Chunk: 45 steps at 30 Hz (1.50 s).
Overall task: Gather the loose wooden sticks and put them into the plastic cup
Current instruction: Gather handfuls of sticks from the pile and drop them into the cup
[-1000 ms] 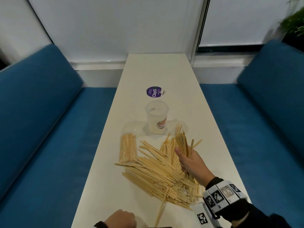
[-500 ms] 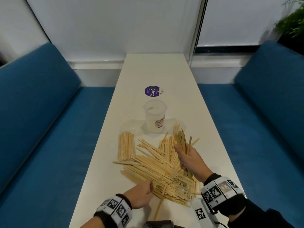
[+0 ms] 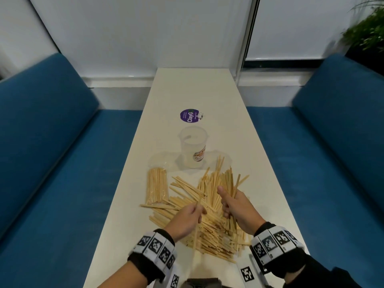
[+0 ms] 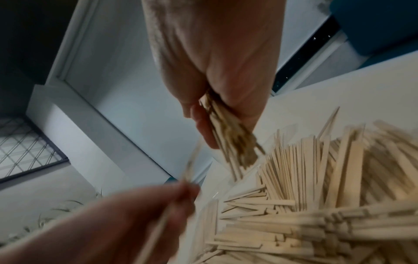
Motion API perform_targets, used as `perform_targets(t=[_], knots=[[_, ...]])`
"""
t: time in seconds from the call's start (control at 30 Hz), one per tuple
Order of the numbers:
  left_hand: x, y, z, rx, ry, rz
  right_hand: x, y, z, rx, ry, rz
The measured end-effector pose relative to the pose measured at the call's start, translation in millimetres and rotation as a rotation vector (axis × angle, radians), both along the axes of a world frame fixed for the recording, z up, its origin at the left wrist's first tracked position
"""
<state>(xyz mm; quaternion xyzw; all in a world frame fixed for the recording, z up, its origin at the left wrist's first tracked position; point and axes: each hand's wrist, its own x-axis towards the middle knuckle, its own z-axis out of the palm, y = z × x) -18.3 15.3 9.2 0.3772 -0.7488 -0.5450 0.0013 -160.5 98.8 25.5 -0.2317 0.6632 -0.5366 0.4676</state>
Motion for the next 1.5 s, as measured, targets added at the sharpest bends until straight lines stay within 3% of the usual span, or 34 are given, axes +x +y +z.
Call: perform_targets(t=[0.13,0.43,0.6,0.77,0.93,1.13,1.3,1.43,1.5], knots=[[-10,0,27,0.153,0.202,0.106,11,-7,3,-0.024,-0.037,0.092],[-10,-3,41,0.137,0.176,0.013,17,-19,6,-0.087,0.024,0.011],[-13,-1,38,0.450,0.359,0.184,13,-24,16,-0.192,0.055,-0.127],[-16,-4,36,0.604,0.322,0.537,15,-31,30,-0.250,0.138,-0.243],[-27,2,46,1.069,0.428,0.688,17,-37,47,-0.371,0.049,-0.252],[-44,0,68,1.209,0.641,0.705,30,-36,45,-0.377,-0.032,-0.193],[-41,5,60,1.153,0.527,0.622,25,-34,59,-0.447,-0.084,-0.225],[-41,9,65,1.173,0.554,0.511,24,-36,66,-0.424,-0.068,-0.250],[-39,7,70,1.036,0.510,0.437,21,-36,68,-0.398,-0.005,-0.242]])
